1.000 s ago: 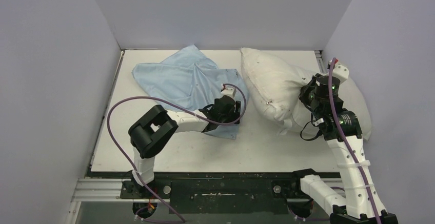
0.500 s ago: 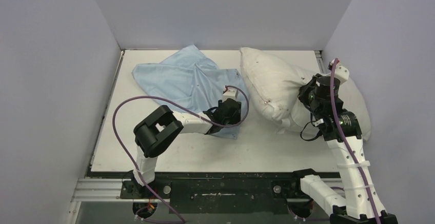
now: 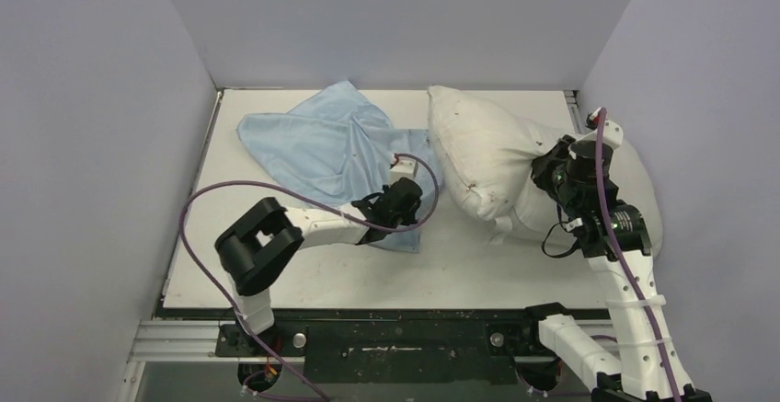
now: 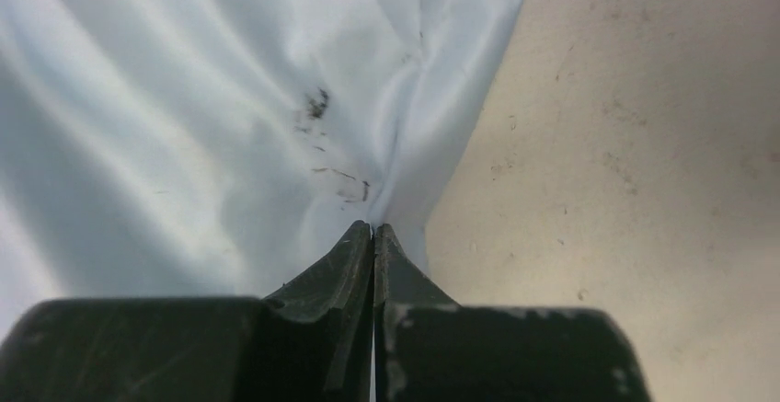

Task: Put the pillow into the pillowcase

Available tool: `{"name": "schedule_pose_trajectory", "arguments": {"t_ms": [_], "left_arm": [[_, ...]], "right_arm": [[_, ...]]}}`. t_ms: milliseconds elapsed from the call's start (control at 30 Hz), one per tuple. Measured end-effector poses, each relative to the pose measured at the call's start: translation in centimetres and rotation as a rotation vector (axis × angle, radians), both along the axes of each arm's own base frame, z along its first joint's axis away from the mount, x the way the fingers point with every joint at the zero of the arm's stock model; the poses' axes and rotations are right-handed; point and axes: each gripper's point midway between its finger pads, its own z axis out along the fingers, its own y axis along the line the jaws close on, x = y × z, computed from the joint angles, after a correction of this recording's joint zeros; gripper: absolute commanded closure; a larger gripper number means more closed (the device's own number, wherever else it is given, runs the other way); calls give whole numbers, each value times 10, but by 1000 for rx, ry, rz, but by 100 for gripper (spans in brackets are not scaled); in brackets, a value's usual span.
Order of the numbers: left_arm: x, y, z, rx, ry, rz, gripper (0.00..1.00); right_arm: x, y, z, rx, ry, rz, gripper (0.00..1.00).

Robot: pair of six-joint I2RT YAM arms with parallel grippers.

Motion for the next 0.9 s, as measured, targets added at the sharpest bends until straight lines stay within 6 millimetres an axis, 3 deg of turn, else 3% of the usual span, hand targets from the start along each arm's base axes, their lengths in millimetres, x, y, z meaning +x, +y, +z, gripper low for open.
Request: {"name": "schedule_pose_trajectory", "arguments": {"t_ms": [133,300,400,567,667,900], "left_arm": [[3,34,42,-78,-26,37,100],[18,79,94,-189,-84,105,100],[19,97,107,-197,-92,120,100],[14,120,105,-151,-51,108,100],[14,134,109,-146,-39,107,100],[13,154,145,-221,-86,99,100]], "right_arm": [[-7,10,-2,-2,0,82,100],[-26,31,-22,0,57,240,100],[-39,38,-42,-12,135,319,100],[-57,41,-62,-37,240,383,100],[-59,42,-74,-44,308,404,100],[-51,47,-103,-37,433,440,100]]}}
